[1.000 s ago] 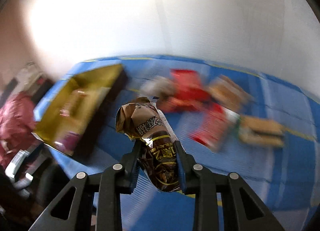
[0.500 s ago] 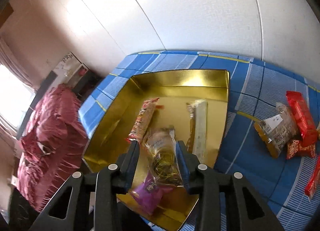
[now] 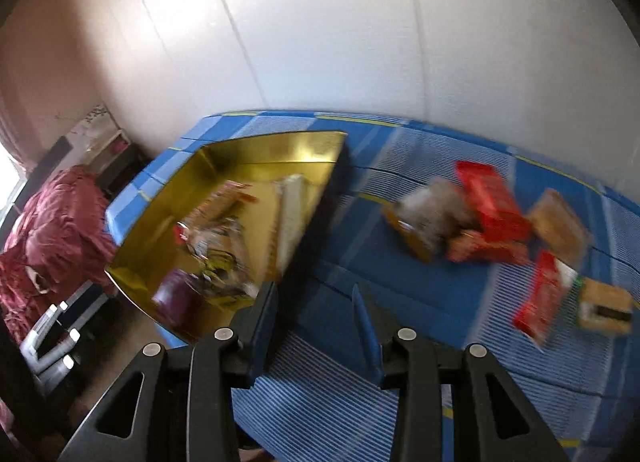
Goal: Organize snacks
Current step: 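Carry the brown foil bag over the tray with the right tool and release it, then reach the left tool to the clear orange-trimmed pastry bag, grasp and lift it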
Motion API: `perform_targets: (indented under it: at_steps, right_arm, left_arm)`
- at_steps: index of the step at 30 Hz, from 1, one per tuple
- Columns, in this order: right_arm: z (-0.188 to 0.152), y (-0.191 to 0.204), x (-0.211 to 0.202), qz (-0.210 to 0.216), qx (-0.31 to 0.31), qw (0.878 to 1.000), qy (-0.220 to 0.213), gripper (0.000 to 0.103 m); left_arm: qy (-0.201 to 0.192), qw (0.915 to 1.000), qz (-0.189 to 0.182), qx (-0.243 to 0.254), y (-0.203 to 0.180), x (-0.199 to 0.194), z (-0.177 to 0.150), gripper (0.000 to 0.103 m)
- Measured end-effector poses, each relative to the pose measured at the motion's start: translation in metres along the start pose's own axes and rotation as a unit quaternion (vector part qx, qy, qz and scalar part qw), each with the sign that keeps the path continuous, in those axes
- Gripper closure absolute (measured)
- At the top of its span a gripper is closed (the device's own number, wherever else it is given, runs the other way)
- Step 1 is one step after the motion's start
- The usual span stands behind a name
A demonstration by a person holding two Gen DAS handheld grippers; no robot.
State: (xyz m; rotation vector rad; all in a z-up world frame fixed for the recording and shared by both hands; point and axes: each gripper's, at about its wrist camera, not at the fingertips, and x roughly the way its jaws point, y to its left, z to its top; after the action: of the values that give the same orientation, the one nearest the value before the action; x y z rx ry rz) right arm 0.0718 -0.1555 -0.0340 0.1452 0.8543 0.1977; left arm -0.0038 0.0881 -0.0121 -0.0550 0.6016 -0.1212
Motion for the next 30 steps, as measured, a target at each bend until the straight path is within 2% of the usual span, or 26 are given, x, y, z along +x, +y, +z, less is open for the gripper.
perform_targets:
  at_steps: [8,17,25,30]
  right_arm:
    - [-0.031,-0.047,-0.023,-0.061,0.024,0.998,-0.009,0.063]
    - [-0.059,-0.102,-0.040,-0.125,0.065,0.990,-0.013,0.063]
    - [-0.076,-0.142,-0.056,-0.162,0.097,0.982,-0.027,0.062]
    - [-0.094,-0.164,-0.059,-0.187,0.109,0.976,-0.030,0.062]
  left_arm:
    - [0.000,0.9994,-0.009,0.034,-0.024,-0.006,0.003,0.049]
    - [0.004,0.9973,-0.022,0.069,-0.048,-0.007,0.006,0.049]
    - [0.010,0.9948,-0.033,0.096,-0.067,-0.005,0.012,0.049]
    - [0.022,0.9910,-0.067,0.114,-0.085,0.000,0.024,0.049]
